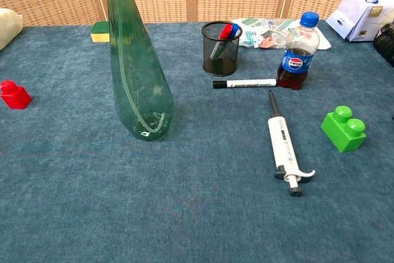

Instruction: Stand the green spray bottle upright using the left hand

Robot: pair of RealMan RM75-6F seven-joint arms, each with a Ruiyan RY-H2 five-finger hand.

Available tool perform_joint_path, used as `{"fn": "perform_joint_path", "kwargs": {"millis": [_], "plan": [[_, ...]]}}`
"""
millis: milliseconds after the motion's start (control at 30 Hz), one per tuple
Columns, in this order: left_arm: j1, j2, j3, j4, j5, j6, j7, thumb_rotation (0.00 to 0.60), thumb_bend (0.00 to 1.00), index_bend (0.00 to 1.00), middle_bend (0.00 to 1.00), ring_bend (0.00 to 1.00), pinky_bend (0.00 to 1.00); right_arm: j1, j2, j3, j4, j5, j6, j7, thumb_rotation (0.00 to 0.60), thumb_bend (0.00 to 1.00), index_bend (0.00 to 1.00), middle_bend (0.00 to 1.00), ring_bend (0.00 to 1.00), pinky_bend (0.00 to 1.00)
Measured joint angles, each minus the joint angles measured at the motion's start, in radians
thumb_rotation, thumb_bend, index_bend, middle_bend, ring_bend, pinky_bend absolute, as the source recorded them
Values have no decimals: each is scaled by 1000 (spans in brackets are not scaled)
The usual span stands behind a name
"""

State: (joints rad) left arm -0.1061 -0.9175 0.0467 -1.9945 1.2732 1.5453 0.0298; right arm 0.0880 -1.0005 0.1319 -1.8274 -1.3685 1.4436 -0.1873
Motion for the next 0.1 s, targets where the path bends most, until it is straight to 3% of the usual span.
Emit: {"fn": "perform_joint_path", "kwargs": {"millis": [100], "plan": [[10,-4,-6,3,7,0,5,600,274,286,184,48,180,6,-5,1,-1,1,-3,-4,600,558,209,223,47,57]]}}
